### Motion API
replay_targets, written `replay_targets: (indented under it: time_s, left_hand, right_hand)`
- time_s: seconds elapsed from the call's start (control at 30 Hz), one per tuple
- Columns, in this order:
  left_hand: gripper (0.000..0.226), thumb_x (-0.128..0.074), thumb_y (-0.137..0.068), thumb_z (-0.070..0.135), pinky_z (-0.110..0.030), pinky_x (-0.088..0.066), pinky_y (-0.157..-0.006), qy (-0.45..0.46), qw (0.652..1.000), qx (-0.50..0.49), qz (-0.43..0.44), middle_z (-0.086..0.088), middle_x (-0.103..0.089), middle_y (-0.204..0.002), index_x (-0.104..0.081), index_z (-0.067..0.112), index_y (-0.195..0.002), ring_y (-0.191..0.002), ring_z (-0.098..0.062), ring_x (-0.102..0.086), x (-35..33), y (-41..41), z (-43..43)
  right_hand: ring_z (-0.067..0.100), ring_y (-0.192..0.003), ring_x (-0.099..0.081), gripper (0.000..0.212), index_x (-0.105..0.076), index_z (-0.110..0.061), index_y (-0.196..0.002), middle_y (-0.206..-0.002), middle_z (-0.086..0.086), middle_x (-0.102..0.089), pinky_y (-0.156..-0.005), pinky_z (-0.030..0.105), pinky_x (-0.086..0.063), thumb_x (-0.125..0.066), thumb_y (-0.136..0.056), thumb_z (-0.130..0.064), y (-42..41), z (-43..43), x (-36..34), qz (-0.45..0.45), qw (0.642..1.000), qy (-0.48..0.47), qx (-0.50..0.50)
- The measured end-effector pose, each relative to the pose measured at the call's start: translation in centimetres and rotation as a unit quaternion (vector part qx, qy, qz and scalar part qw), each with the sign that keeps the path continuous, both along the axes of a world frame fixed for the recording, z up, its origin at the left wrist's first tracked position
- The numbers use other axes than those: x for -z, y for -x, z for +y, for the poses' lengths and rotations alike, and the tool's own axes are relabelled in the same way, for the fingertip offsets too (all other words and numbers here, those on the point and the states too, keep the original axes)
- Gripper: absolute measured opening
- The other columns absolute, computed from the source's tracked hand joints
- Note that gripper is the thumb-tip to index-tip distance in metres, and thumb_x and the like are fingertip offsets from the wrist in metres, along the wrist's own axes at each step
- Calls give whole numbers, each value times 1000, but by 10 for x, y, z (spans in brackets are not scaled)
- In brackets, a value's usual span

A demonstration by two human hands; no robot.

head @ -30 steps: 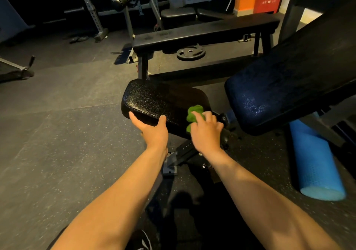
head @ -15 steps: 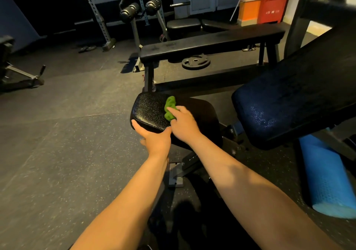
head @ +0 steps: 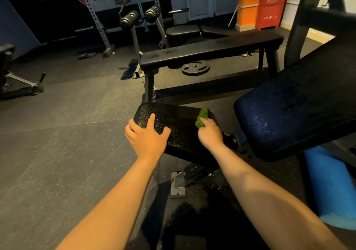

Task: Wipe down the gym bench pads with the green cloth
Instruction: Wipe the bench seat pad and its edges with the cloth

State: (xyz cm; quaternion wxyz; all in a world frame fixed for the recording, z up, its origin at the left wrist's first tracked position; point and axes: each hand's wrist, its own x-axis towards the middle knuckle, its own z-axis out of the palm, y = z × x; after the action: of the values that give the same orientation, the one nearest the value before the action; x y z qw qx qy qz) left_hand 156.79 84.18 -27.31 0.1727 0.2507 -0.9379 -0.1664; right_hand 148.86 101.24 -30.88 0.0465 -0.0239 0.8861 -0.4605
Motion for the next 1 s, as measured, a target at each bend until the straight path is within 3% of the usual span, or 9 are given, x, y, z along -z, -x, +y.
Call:
replay_targets:
  time_s: [0.07,0.13,0.23,0.37,0.53,0.7,0.9,1.0]
  left_hand:
    - [67,-57,-88,62,-56,-7,-121,39,999,0,-5,-26,-12,-158,-42,39,-149,-145,-45,-8,0,1,-3]
    - [64,-52,-91,62,-56,-1,-120,90,996,13,-24,-27,-10,-160,-41,40,-150,-146,-45,-6,-1,1,-5]
    - [61,-42,-93,64,-56,4,-120,143,986,42,-71,-23,-5,-164,-36,43,-151,-148,-44,-2,-7,9,-5]
    - [62,-39,-93,63,-57,1,-120,141,984,50,-98,-23,-4,-165,-34,42,-151,-148,-45,-2,-12,16,-3]
    - [65,-39,-93,65,-55,-14,-118,143,980,59,-126,-20,-10,-165,-34,39,-153,-145,-46,-14,-25,31,-17]
    - [68,-31,-92,68,-57,-15,-116,146,977,49,-150,-21,-6,-165,-27,39,-154,-144,-49,-14,-25,44,-15]
    - [67,-33,-92,66,-56,-13,-117,151,977,50,-145,-20,-7,-165,-28,39,-154,-146,-48,-13,-26,45,-16]
    - [65,-35,-93,62,-55,-15,-116,158,977,52,-132,-19,-9,-165,-30,38,-153,-145,-47,-14,-24,42,-19]
  right_hand:
    - [28,-143,-32,49,-48,-21,-146,-155,6,-38,-118,37,-22,-40,-98,-12,3,-30,-16,25,997,14,-74]
    - [22,-149,-21,51,-45,-24,-148,-160,2,-31,-121,36,-14,-40,-99,-12,3,-53,-27,32,988,20,-149]
    - [16,-151,-13,54,-42,-28,-149,-162,-1,-26,-120,32,-10,-38,-99,-8,7,-52,-25,43,983,27,-178]
    - [21,-149,-21,53,-44,-22,-148,-160,3,-29,-120,33,-15,-36,-99,-4,22,-18,-10,26,995,7,-93]
    - [29,-143,-32,54,-43,-18,-149,-159,7,-31,-116,32,-23,-34,-98,-4,44,26,4,-53,998,20,4]
    - [36,-132,-43,45,-50,-15,-142,-149,12,-43,-110,39,-35,-36,-99,-11,60,7,-6,-83,995,11,56]
    - [29,-128,-49,42,-61,-20,-133,-140,9,-56,-105,35,-36,-43,-96,-9,51,-82,-54,1,989,55,-135]
    - [25,-133,-44,48,-57,-24,-138,-147,4,-50,-109,34,-32,-41,-96,-7,48,-97,-61,7,979,47,-200]
